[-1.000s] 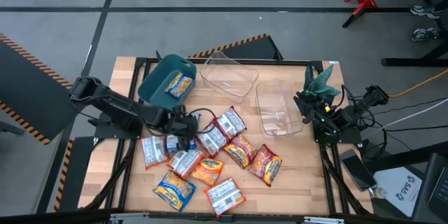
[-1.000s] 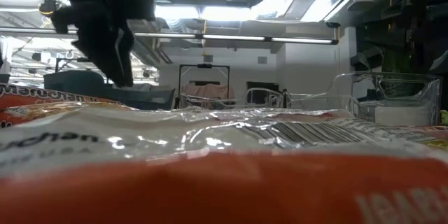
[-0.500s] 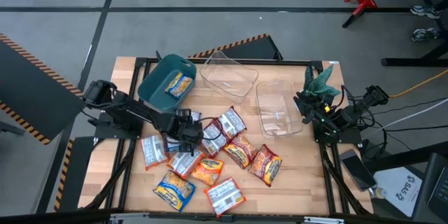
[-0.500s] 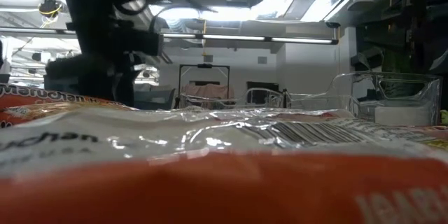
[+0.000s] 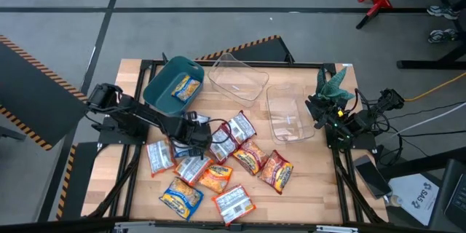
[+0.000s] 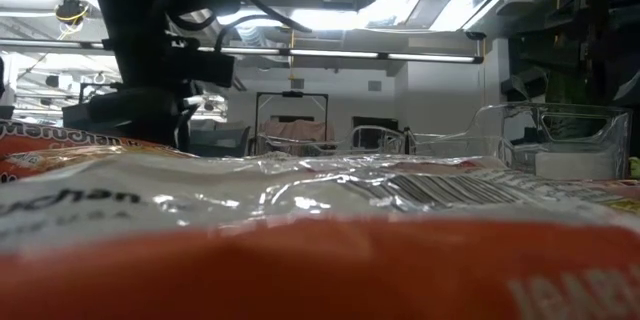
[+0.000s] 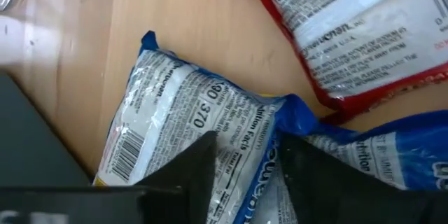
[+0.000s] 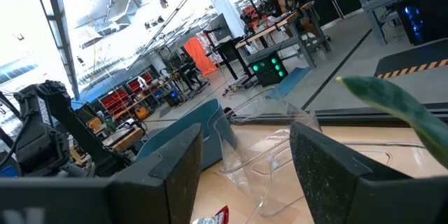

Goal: Sort Maruchan noodles
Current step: Put the blue noodle pack into the blue bin

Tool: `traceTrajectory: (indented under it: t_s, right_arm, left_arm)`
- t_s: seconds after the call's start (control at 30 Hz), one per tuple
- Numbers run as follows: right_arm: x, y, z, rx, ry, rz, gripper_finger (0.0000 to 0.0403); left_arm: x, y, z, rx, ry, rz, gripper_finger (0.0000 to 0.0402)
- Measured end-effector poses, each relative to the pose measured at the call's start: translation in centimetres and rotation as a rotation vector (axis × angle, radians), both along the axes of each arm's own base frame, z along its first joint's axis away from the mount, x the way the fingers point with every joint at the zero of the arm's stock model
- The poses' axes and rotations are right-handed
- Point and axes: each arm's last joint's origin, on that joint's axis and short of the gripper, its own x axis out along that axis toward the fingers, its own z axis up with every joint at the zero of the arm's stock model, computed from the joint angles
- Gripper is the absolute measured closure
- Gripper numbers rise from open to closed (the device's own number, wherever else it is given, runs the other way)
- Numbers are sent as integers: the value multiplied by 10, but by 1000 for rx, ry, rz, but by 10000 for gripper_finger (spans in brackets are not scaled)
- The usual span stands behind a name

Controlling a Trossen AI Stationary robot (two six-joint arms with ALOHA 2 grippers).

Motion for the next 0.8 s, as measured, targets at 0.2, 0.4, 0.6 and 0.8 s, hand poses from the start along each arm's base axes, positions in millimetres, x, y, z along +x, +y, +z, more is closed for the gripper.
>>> traceTrajectory:
  t_s: [0.2, 0.4, 0.6, 0.8]
  right_arm:
    - [0, 0, 0, 2, -1, -1, 198]
    - [0, 0, 0, 18, -13, 1, 198]
    - [0, 0, 0, 18, -13, 2, 198]
    - [0, 0, 0, 17, -12, 2, 198]
  left_arm:
    - [0, 0, 0, -29, -18, 44, 337]
    - [3, -2, 5, -58, -41, 71, 397]
    - [17, -5, 25, -64, -98, 71, 401]
    - [32, -7, 54, -48, -175, 77, 401]
